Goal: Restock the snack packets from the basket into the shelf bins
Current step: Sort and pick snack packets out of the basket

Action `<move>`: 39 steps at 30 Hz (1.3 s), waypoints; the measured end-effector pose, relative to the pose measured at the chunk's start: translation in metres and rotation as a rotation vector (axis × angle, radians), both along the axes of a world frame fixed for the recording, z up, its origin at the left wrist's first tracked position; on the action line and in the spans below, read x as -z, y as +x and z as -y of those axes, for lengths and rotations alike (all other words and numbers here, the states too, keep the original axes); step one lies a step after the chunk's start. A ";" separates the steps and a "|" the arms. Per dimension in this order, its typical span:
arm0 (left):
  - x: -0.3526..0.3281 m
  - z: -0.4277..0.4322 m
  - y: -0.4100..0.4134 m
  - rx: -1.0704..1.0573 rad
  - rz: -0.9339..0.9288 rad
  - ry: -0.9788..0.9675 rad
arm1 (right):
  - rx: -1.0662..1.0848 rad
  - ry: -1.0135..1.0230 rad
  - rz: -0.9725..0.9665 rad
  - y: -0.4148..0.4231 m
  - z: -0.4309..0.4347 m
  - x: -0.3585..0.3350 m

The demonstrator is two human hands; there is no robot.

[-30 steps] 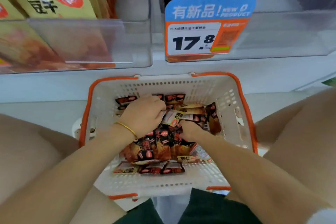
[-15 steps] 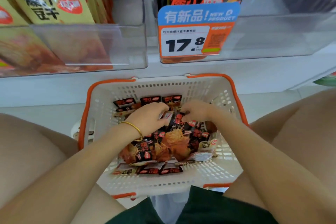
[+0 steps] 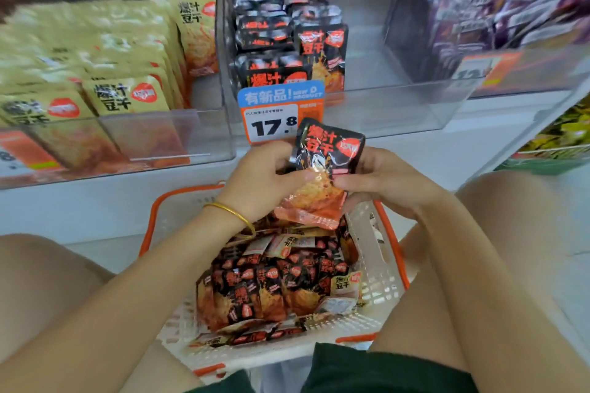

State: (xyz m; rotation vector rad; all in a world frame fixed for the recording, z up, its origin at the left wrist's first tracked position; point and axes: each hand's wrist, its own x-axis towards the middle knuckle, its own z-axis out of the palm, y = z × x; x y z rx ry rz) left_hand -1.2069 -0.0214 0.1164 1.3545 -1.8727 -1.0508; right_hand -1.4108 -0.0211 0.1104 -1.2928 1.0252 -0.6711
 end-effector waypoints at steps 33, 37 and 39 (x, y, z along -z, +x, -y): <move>-0.060 0.064 0.003 -0.245 0.783 -0.663 | 0.398 -0.217 -0.864 0.014 0.164 -0.068; -0.061 0.059 0.003 -0.228 0.761 -0.691 | 0.485 -0.306 -0.856 0.013 0.152 -0.076; -0.061 0.052 0.001 -0.208 0.710 -0.745 | 0.552 -0.408 -0.787 0.011 0.138 -0.085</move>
